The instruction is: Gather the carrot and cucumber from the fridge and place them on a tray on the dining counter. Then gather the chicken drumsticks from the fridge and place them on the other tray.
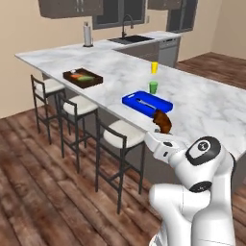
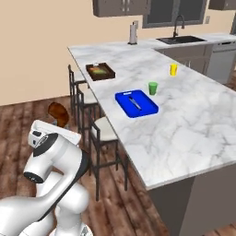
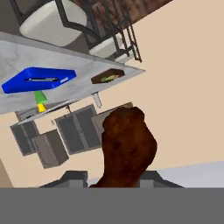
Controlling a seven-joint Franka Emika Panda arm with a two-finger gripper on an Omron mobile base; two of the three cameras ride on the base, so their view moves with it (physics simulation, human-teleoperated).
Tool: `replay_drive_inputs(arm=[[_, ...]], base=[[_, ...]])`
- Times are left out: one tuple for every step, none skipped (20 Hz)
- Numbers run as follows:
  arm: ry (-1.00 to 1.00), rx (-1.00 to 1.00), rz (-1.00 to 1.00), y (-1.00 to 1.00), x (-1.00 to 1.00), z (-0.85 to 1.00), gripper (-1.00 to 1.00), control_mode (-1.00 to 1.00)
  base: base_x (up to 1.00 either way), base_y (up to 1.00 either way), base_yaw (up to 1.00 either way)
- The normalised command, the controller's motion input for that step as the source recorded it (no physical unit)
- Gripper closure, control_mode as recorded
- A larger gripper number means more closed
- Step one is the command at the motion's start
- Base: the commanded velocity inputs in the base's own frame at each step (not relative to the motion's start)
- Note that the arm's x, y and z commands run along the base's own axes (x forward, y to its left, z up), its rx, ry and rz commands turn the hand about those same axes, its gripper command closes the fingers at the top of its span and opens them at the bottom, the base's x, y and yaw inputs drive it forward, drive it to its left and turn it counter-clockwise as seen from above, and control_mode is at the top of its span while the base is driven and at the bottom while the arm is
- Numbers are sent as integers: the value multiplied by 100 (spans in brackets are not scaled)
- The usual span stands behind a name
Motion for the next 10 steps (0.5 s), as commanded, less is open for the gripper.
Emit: replay_drive_inputs(arm=[[0, 0, 0, 0, 0, 0, 100, 100], [0, 0, 0, 0, 0, 0, 100, 100], [0, 0, 0, 0, 0, 0, 100, 100], [0, 0, 0, 0, 0, 0, 100, 100], [0, 0, 0, 0, 0, 0, 100, 100], [0, 0, 0, 0, 0, 0, 100, 100], [0, 0, 0, 0, 0, 0, 100, 100], [0, 0, 0, 0, 0, 0, 100, 100], [0, 0, 0, 0, 0, 0, 100, 100], [0, 0, 0, 0, 0, 0, 100, 100]], base=[[28, 53, -34], [29, 54, -34], [30, 56, -34], [30, 56, -33], [31, 54, -33], [30, 53, -33], [29, 51, -33], [30, 50, -32], [30, 50, -32], [30, 47, -32]])
